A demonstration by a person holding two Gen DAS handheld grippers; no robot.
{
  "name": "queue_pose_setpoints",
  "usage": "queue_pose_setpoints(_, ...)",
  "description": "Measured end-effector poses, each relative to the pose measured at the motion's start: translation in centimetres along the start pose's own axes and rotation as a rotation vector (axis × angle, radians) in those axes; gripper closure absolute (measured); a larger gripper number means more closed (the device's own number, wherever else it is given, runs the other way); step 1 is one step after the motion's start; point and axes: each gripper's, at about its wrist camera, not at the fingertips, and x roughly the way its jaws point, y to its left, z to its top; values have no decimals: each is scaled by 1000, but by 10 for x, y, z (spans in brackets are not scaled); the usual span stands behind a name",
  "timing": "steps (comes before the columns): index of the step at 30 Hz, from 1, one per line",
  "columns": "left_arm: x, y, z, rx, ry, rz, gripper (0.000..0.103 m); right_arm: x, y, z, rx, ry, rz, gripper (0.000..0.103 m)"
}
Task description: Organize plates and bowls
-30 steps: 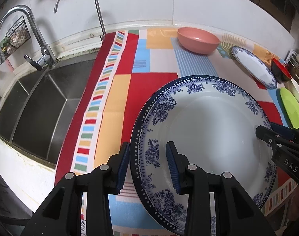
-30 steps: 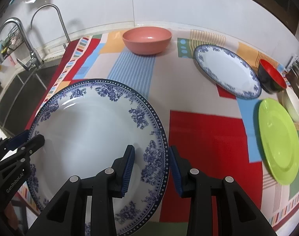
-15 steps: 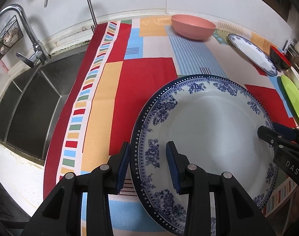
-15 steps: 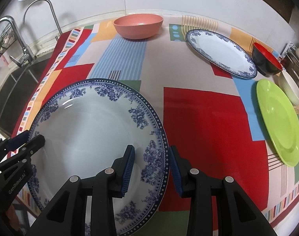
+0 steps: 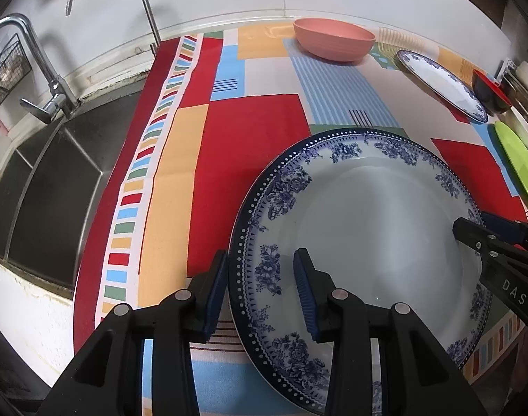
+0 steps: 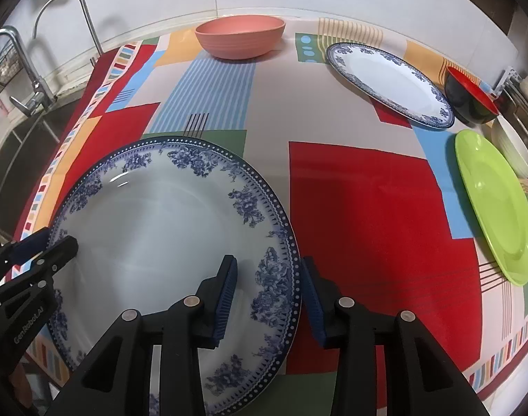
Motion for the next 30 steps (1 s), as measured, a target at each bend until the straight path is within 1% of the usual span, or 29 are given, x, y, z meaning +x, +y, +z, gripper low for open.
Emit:
queue_pose_setpoints(1,0,0,0,5,-3,2,64,0,0,0,3,0,1,63)
queue_pose_setpoints(3,-3,-1,1,16,-14,-3,56,0,-1,-1,6,1,4,63)
queue_pose_setpoints(4,-5,-1,1,22,-28,4,47,0,0,-1,7,2,5,62)
queue_pose_setpoints(5,-8,-1,2,26,-41,10,41,0,0,-1,6,4,9,61)
queue_pose_setpoints(6,-12,-1,2,30,-57,14,40,-1,0,-1,10,6,9,55)
queue_pose_setpoints(7,-16,-1,3,35,-75,13,38,-2,-1,-1,19,4,11,46)
queue_pose_setpoints(8,-20,-2,4,41,-87,7,33,-5,-3,-2,34,-4,5,43)
queue_pose_setpoints(11,-32,-6,7,68,-121,-23,26,-15,-5,-2,51,-37,-16,40)
queue_pose_setpoints(13,-40,-10,10,89,-144,-29,22,-22,-7,-3,57,-57,-21,37)
queue_pose_setpoints(15,-50,-15,14,111,-178,-42,18,-31,-12,-5,85,-81,-11,37)
queue_pose_setpoints(17,-62,-22,19,133,-215,-53,12,-39,-20,-7,133,-99,15,35)
queue_pose_setpoints(20,-75,-32,26,157,-255,-67,9,-52,-31,-9,178,-140,6,33)
queue_pose_setpoints(23,-84,-43,34,167,-280,-89,8,-67,-44,-10,207,-185,-44,30)
queue_pose_setpoints(25,-87,-51,37,178,-294,-98,7,-76,-54,-11,224,-211,-69,26)
queue_pose_setpoints(30,-96,-81,46,191,-323,-124,6,-95,-83,-10,250,-264,-146,20)
